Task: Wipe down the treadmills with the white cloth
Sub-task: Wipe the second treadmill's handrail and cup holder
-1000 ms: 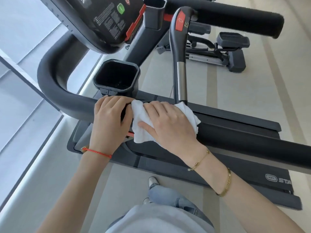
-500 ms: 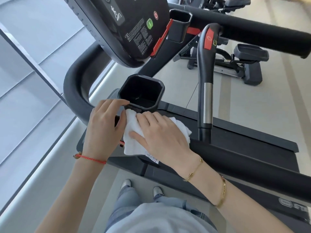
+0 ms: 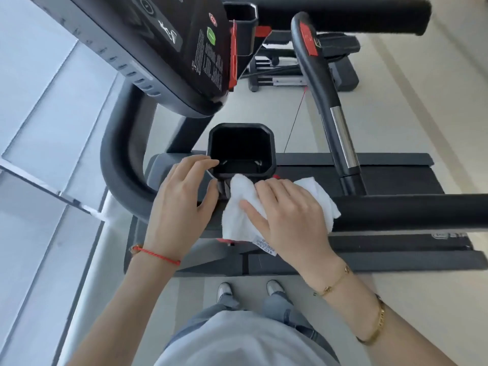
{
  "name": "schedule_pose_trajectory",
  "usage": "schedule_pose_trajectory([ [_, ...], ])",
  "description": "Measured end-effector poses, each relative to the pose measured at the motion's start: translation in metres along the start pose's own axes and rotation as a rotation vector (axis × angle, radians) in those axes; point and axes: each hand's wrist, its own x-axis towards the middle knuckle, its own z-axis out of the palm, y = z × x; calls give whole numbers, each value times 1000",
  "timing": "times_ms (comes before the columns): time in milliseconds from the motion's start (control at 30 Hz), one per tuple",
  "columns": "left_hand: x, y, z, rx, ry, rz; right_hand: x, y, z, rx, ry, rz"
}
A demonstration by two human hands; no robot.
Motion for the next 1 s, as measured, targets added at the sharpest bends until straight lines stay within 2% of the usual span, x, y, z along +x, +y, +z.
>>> schedule_pose_trajectory([
  [133, 7, -12, -5, -33, -25, 21, -18, 2, -5, -43, 63, 13],
  [233, 15, -18, -5, -35, -37, 13, -18, 12, -13, -54, 48, 141],
  [367, 30, -22, -3, -17, -40, -15, 14, 29, -15, 19, -146, 450],
  [467, 45, -24, 1, -21, -31, -36, 47, 50, -4, 260, -241, 585],
  [533, 53, -24, 4, -15, -35, -71, 72, 60, 9, 342, -328, 555],
  [633, 59, -27, 10, 1, -58, -129, 99, 66, 29, 296, -520, 334],
  [700, 59, -30, 14, 21, -77, -152, 101, 73, 34, 264, -569, 228],
  [867, 59, -33, 18, 22, -96, -174, 93, 87, 37, 384, -536, 234],
  [1000, 60, -33, 18, 50, -108, -175, 134, 83, 59, 456, -476, 216],
])
